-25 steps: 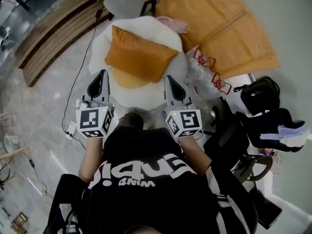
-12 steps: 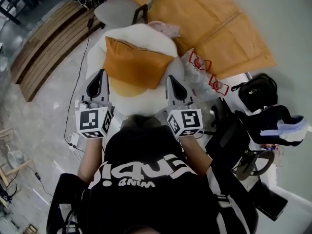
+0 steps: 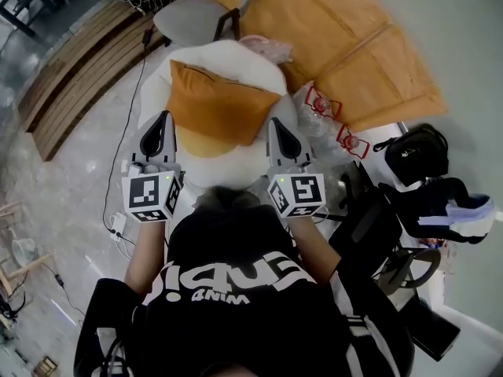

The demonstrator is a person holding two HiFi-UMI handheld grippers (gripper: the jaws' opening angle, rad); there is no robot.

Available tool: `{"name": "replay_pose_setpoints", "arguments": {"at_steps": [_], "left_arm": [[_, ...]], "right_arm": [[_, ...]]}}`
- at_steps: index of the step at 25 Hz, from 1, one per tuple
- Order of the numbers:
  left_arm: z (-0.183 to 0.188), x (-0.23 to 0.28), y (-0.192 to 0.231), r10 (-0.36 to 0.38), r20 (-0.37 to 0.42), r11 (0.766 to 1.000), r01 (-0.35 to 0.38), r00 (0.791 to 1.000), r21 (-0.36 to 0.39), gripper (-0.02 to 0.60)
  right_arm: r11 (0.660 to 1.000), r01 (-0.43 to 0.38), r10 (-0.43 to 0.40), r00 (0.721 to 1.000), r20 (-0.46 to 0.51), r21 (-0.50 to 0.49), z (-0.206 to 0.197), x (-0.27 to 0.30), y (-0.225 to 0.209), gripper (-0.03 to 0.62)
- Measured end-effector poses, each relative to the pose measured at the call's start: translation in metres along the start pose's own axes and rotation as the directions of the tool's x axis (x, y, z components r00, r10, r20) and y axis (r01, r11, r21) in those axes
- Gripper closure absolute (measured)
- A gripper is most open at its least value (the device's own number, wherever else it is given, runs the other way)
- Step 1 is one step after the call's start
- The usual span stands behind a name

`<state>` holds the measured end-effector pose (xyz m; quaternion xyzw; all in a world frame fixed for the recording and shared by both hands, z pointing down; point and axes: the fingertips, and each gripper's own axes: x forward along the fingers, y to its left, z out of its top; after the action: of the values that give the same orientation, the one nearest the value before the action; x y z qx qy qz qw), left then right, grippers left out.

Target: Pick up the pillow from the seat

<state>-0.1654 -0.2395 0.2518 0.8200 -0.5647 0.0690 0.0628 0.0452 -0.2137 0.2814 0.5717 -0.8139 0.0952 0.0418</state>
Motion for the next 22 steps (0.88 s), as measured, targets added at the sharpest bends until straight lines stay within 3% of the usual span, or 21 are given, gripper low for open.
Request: {"name": "replay_pose_setpoints", "arguments": {"at_steps": [12,22], "left_arm": [[-0.056,0.029,-0.001,-0.035,-0.09,0.999,0.032,0.995,-0.04,0.572],[-0.162,0.067,0.012,-0.059,-0.185,0.996,0.046,0.981,-0.076,0.572]], "right_arm": [[0.999,0.035,-0.03,0.994,-0.101,0.042,-0.06,0.014,-0.007,0.572],[0.993,0.055,-0.033,0.978,-0.207,0.102,-0.161,0.048,-0.008,0.571]]}}
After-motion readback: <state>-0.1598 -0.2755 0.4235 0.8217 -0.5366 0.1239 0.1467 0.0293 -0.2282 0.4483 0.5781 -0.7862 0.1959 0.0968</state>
